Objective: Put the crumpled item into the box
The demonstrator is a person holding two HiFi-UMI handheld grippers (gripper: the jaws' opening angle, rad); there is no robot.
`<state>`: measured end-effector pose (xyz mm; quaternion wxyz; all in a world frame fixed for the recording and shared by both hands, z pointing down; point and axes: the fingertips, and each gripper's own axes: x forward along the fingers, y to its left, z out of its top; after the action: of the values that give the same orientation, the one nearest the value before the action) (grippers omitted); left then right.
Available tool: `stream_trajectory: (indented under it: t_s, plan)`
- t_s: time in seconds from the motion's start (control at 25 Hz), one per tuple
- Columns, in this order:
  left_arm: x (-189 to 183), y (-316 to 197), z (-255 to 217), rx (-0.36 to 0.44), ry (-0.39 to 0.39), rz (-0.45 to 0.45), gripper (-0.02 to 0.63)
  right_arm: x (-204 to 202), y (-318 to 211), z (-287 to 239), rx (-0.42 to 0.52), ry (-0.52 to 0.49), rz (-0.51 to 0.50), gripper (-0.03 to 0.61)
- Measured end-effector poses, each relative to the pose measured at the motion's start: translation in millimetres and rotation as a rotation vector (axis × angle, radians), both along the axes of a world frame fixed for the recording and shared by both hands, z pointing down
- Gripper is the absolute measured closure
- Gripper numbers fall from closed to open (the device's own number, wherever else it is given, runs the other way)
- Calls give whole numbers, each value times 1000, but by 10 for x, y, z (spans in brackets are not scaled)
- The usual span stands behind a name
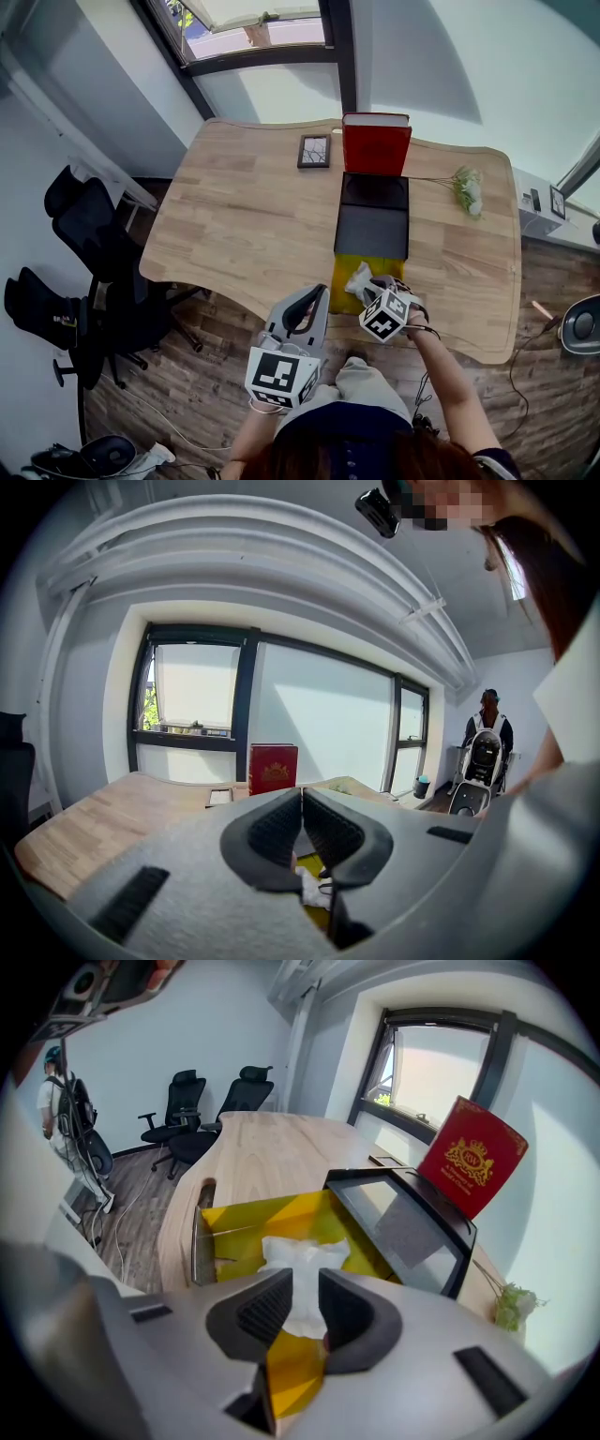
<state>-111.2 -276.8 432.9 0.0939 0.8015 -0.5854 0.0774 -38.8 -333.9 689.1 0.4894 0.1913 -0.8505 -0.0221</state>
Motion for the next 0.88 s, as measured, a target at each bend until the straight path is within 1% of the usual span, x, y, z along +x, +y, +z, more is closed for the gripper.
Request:
stream_trajectory:
  t_s: [0.56,0.72,0.88]
  plan:
    - [19,201,-126,41,-2,30,584,20,82,-411,55,-82,89,502]
    - [42,272,-171,54,-1,42,584,44,121,-558,73,-120,141,514]
    - [75,328,-227,69,-2,57,584,89,152,-746,81,-181,214,526]
